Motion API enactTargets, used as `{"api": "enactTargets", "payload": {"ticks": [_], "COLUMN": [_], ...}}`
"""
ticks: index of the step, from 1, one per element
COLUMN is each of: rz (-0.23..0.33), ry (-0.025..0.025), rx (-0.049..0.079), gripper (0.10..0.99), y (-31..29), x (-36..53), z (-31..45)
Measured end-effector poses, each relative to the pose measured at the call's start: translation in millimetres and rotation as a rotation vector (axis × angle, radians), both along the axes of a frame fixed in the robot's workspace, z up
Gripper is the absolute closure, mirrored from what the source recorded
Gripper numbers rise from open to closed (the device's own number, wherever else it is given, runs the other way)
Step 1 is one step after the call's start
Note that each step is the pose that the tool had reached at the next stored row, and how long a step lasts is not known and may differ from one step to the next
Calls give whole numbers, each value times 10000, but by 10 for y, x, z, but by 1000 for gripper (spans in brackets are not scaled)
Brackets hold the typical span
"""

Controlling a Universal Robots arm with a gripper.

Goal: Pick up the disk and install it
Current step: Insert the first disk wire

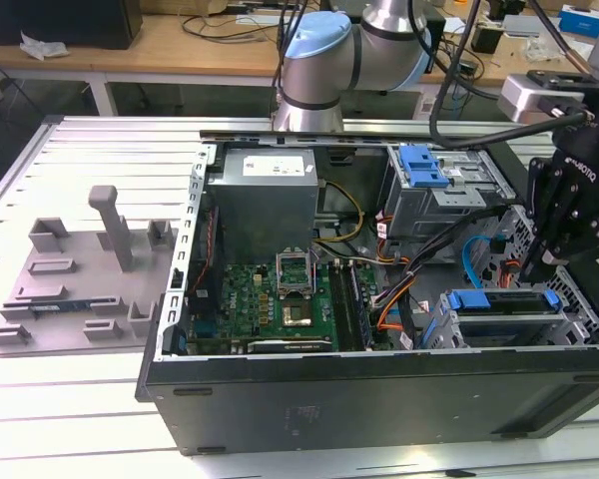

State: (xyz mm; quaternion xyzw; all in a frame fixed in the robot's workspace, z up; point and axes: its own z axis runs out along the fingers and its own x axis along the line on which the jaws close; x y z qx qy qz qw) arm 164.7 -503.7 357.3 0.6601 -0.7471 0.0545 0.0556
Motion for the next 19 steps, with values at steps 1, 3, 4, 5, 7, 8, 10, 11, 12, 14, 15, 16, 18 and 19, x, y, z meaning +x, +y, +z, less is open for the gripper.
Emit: {"api": "enactTargets", "payload": {"ticks": [1, 3, 4, 5, 7, 8, 10, 11, 12, 14, 15, 16, 18, 19], "rz": [33, 56, 57, 56, 56, 56, 57, 56, 55, 54, 52, 51, 93, 158], "ry": [-5, -7, -7, -8, -22, -29, -29, -29, -22, 42, 80, 80, 82, 82], "rx": [7, 33, 38, 78, 462, 657, 692, 692, 685, 627, 509, 384, 283, 270], "gripper": [922, 922, 922, 922, 922, 922, 922, 922, 922, 922, 922, 922, 922, 922], "y": [-6, -26, -30, -41, -82, -98, -103, -104, -104, -104, -104, -93, -33, -20], "x": [-1, -2, -2, -2, -2, -2, -2, -2, -2, 0, 0, 0, 1, 1], "z": [0, 4, 4, 5, 4, 4, 4, 4, 5, 4, 5, 5, 4, 5]}}
